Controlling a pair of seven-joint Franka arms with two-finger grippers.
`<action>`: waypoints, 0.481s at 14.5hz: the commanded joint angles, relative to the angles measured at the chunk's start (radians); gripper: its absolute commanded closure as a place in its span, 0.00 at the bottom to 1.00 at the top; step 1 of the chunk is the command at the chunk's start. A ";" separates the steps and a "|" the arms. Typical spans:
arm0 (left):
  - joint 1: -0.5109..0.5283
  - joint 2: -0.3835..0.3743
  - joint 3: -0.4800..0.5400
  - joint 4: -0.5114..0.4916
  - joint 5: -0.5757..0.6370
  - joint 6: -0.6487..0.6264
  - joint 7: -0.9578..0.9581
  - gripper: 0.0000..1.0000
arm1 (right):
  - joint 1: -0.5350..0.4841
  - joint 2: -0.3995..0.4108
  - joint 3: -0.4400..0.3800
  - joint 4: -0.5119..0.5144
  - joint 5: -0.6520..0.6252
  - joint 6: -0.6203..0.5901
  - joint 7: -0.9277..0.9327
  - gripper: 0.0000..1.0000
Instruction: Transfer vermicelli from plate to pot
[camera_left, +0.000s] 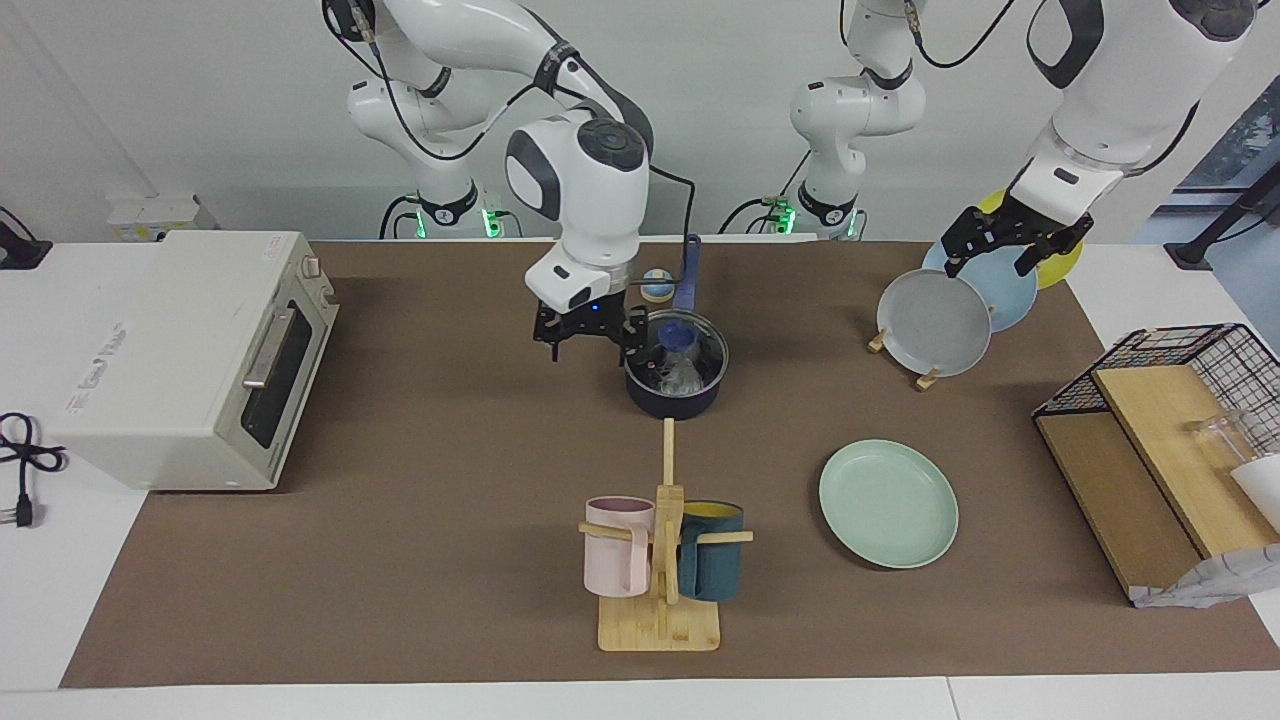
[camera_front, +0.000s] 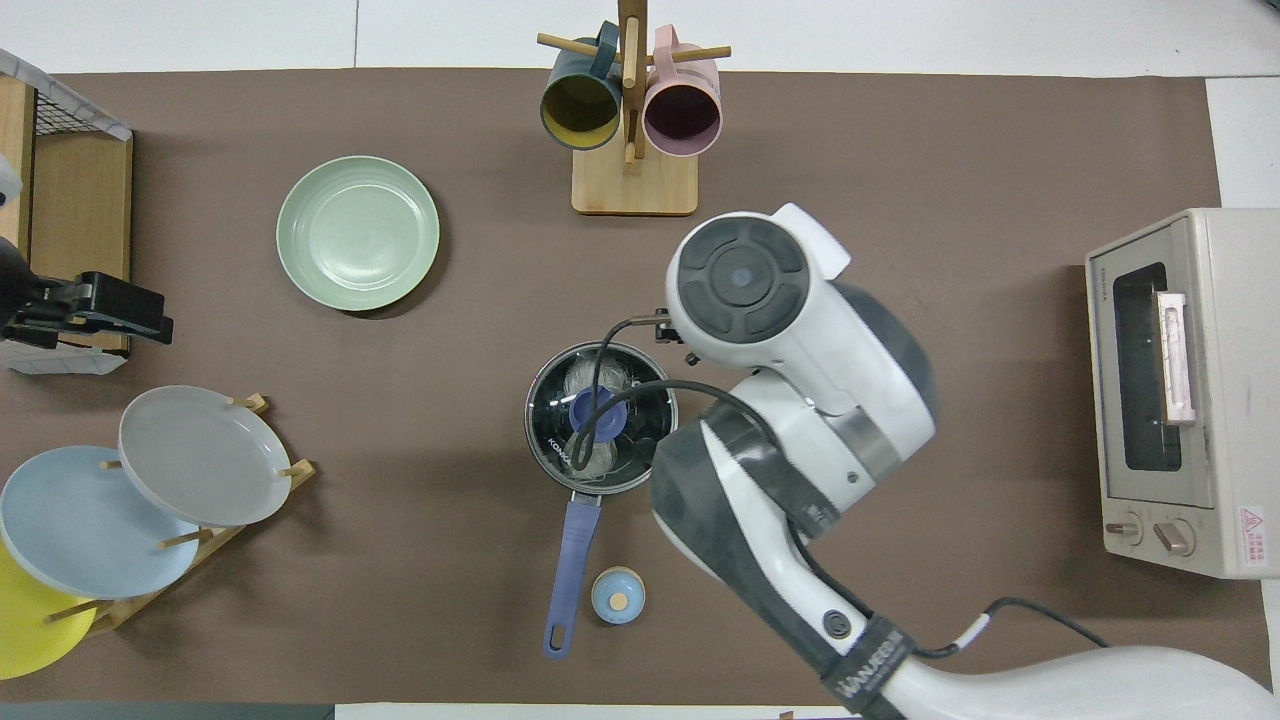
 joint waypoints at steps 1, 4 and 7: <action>-0.005 -0.010 -0.006 -0.004 0.027 -0.009 -0.001 0.00 | -0.079 -0.081 0.002 -0.009 0.068 -0.082 -0.131 0.00; -0.005 -0.010 -0.006 -0.004 0.027 -0.009 -0.004 0.00 | -0.137 -0.165 -0.117 -0.009 0.204 -0.154 -0.303 0.00; -0.005 -0.010 -0.005 -0.004 0.027 -0.015 -0.008 0.00 | -0.130 -0.227 -0.191 0.003 0.213 -0.240 -0.389 0.00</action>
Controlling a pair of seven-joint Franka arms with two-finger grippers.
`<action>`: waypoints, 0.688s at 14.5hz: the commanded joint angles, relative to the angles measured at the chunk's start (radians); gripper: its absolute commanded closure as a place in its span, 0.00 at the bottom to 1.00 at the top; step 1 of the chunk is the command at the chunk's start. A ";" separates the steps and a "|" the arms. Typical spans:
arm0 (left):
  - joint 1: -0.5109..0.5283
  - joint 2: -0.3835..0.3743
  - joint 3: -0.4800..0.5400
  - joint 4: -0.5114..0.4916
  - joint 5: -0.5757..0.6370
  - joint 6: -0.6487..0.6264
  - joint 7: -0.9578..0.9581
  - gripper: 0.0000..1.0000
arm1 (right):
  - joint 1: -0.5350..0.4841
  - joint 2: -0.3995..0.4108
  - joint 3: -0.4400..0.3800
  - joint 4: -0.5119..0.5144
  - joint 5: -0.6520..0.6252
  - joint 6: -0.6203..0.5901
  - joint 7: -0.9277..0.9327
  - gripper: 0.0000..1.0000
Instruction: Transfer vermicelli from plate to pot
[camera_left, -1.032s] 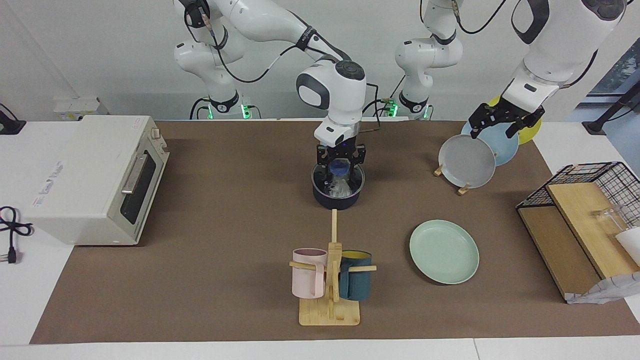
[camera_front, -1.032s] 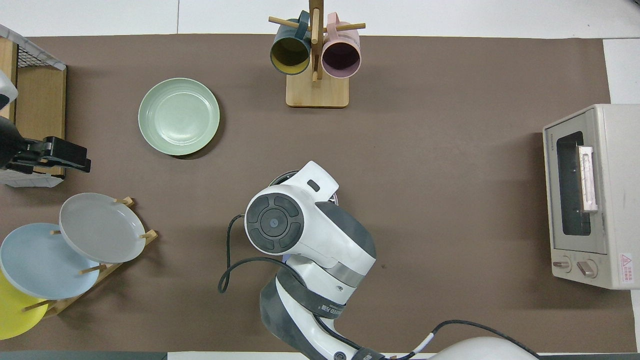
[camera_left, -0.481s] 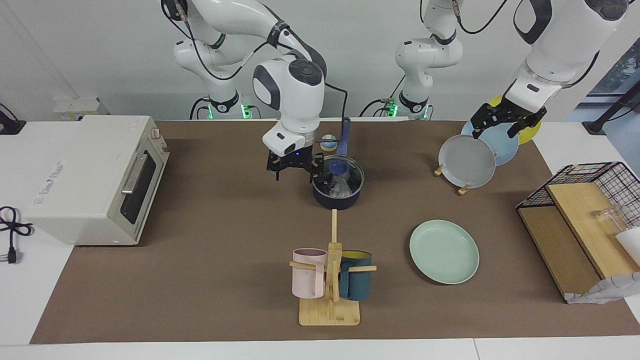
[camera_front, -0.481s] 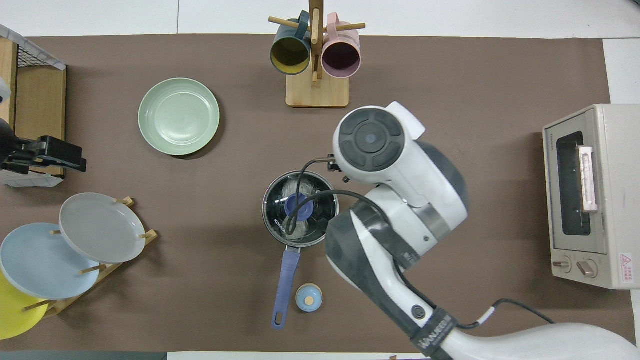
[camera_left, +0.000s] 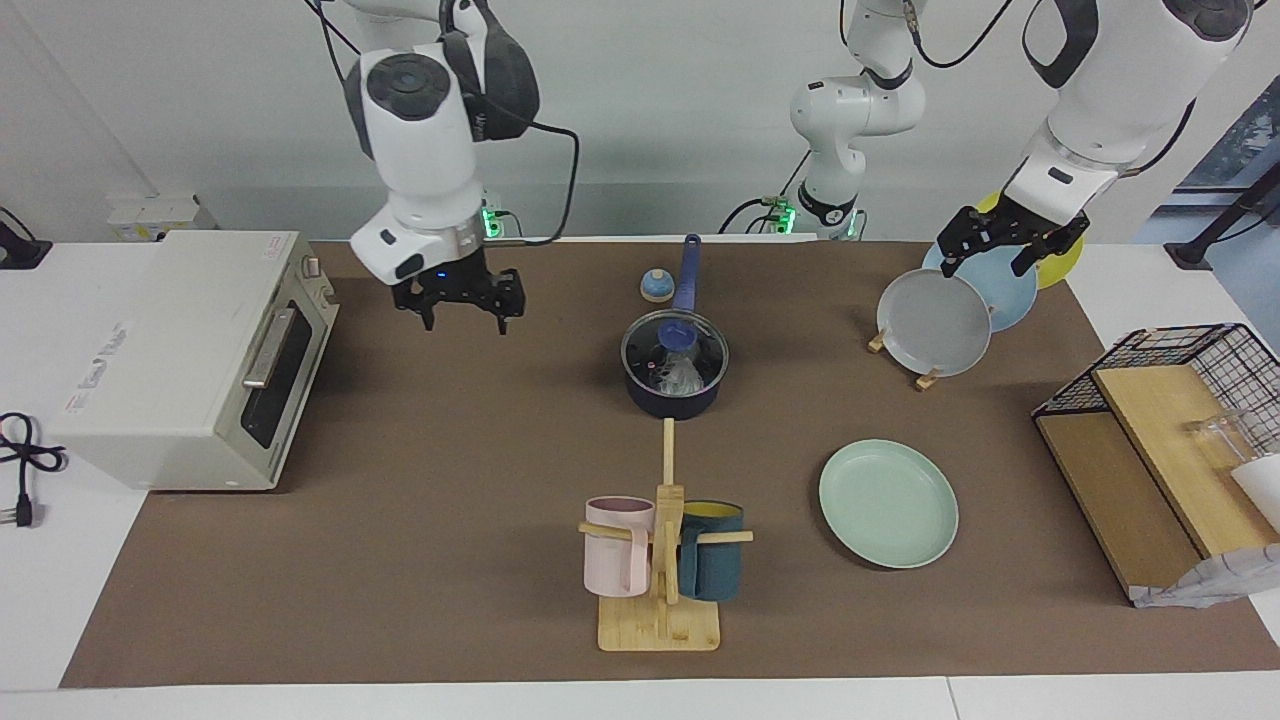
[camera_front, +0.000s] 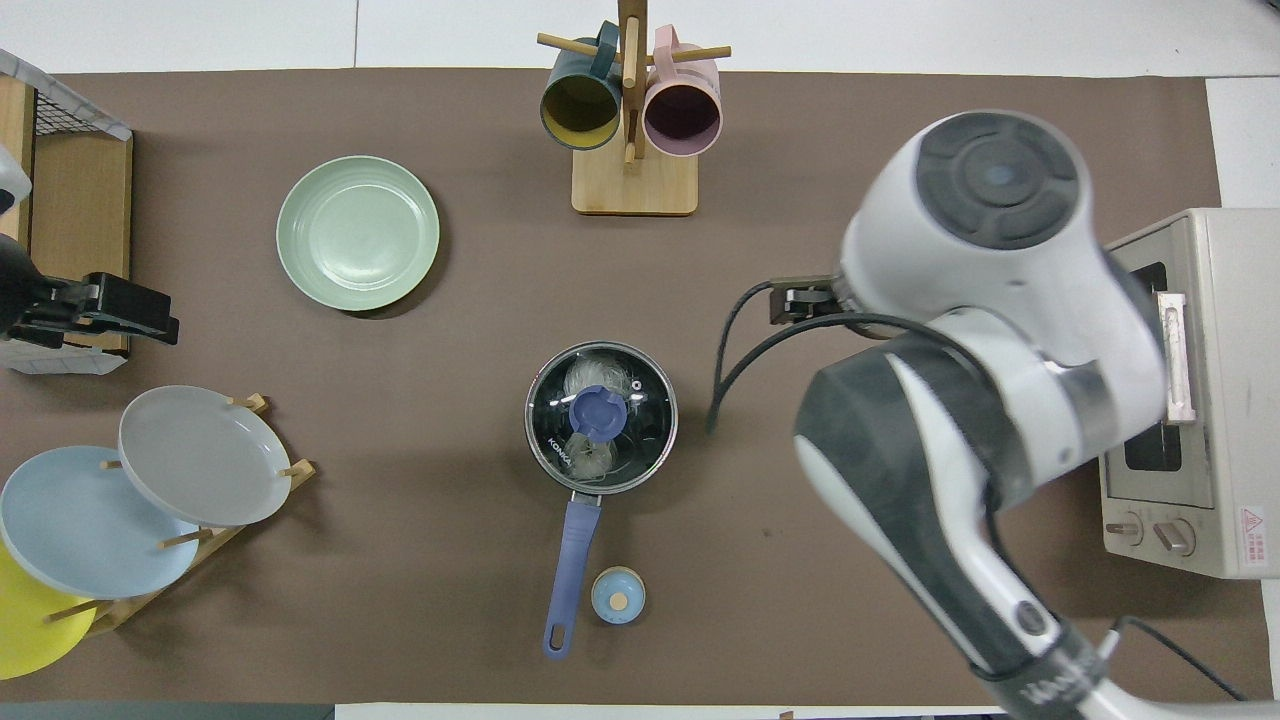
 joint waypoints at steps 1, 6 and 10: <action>-0.002 -0.012 0.001 -0.004 0.027 -0.015 -0.008 0.00 | 0.003 -0.052 -0.044 0.033 0.023 -0.111 -0.049 0.00; 0.007 -0.010 0.001 -0.004 0.027 -0.015 -0.007 0.00 | 0.004 -0.109 -0.135 -0.043 0.026 -0.161 -0.196 0.00; 0.007 -0.012 0.001 -0.004 0.027 -0.015 -0.007 0.00 | 0.004 -0.114 -0.135 -0.039 0.023 -0.158 -0.248 0.00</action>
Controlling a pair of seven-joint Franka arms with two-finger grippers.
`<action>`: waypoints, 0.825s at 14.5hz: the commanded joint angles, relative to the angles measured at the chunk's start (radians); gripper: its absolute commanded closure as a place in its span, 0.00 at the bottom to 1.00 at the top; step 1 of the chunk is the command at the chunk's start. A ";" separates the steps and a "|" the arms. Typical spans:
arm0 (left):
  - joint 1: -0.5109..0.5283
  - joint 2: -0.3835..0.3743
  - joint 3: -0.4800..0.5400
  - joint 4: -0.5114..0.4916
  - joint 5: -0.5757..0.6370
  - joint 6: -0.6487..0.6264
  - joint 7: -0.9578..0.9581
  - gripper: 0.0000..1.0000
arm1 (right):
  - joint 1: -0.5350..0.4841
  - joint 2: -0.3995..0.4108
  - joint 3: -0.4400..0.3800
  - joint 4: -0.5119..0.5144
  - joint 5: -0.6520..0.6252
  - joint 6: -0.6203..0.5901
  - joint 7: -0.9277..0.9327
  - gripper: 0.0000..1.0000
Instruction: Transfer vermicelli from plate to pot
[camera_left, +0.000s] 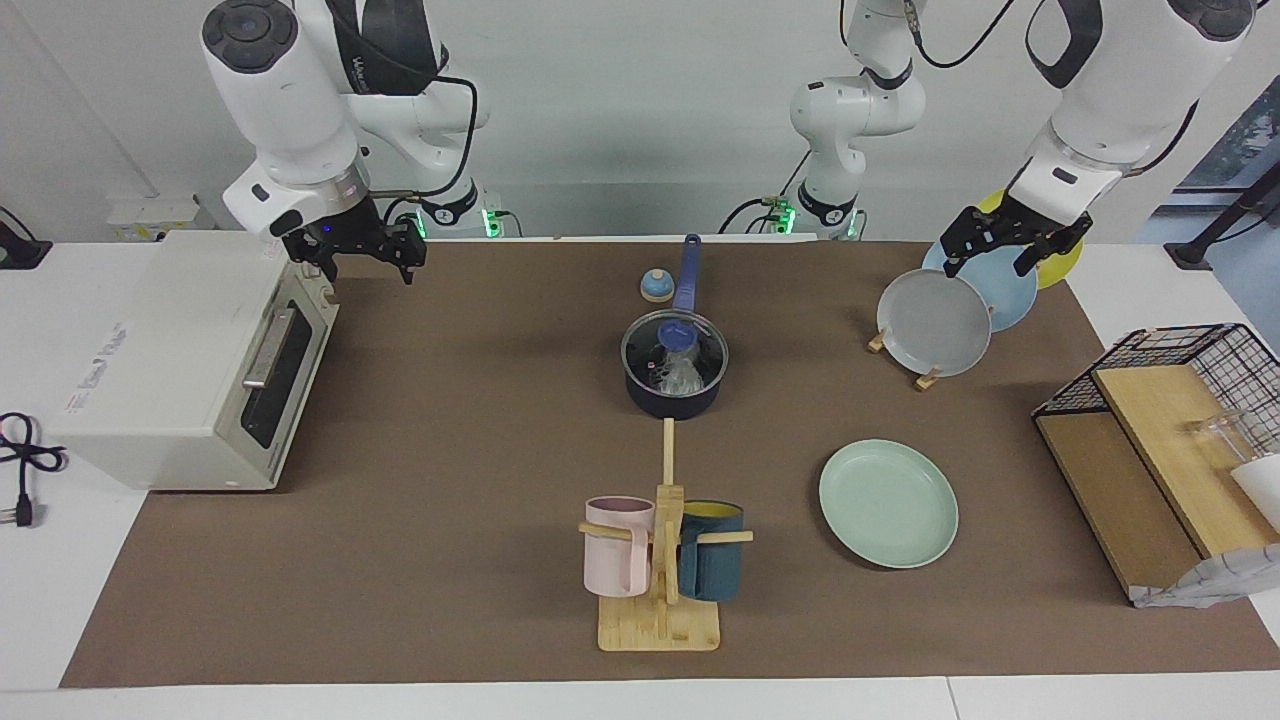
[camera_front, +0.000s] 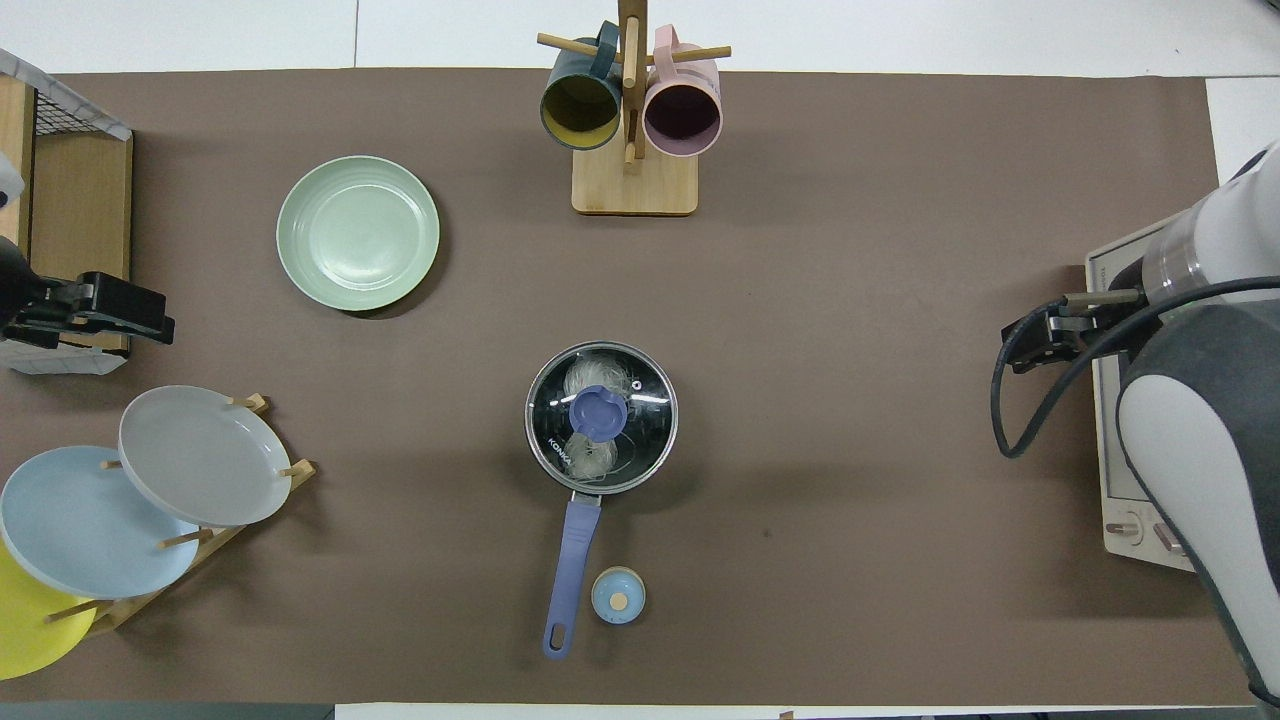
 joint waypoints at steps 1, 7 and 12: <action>0.005 -0.012 -0.005 -0.004 0.027 -0.015 -0.007 0.00 | 0.002 -0.010 -0.005 0.054 -0.001 -0.004 -0.049 0.00; 0.007 -0.012 -0.005 -0.004 0.027 -0.015 -0.007 0.00 | -0.003 0.000 -0.069 0.057 0.006 0.006 -0.141 0.00; 0.007 -0.012 -0.005 -0.004 0.027 -0.015 -0.007 0.00 | 0.001 -0.051 -0.071 -0.008 0.009 -0.038 -0.136 0.00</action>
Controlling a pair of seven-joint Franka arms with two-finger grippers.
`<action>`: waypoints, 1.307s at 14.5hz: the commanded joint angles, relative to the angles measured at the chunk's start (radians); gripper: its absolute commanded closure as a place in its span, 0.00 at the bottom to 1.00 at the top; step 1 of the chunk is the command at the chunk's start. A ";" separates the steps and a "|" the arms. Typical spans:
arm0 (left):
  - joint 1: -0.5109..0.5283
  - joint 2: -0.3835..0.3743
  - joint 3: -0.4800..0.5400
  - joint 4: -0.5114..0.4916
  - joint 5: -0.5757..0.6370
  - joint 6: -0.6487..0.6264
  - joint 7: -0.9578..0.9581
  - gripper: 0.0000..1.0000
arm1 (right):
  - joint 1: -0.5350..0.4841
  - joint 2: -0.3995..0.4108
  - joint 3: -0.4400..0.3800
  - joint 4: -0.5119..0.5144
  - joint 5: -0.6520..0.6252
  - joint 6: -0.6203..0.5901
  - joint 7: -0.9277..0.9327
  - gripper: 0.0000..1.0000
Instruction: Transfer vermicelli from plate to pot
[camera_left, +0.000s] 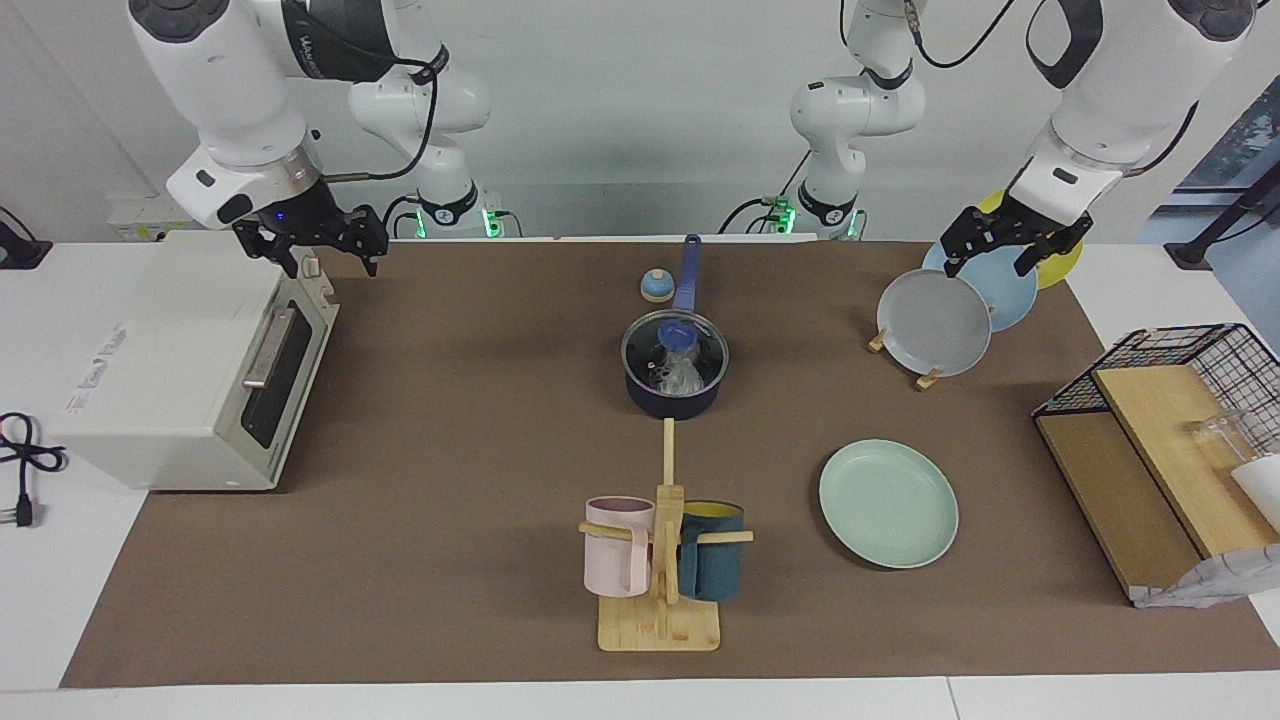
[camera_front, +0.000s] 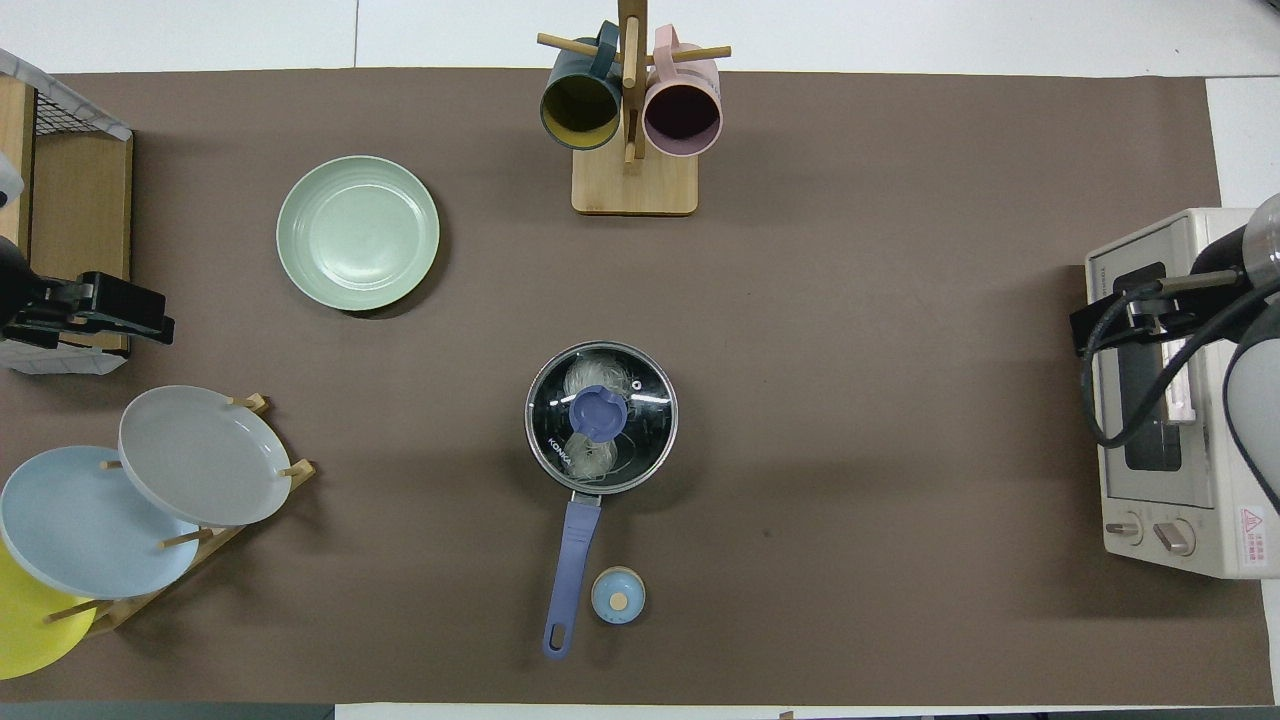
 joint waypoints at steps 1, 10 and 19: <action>0.007 -0.012 -0.005 -0.004 0.027 -0.015 -0.007 0.00 | 0.003 -0.062 0.002 -0.067 0.011 -0.002 -0.014 0.00; 0.007 -0.012 -0.005 -0.004 0.027 -0.015 -0.007 0.00 | -0.070 -0.036 0.010 -0.032 0.052 0.053 -0.020 0.00; 0.007 -0.010 -0.005 -0.005 0.027 -0.015 -0.007 0.00 | -0.055 -0.007 0.004 -0.001 0.052 0.021 -0.021 0.00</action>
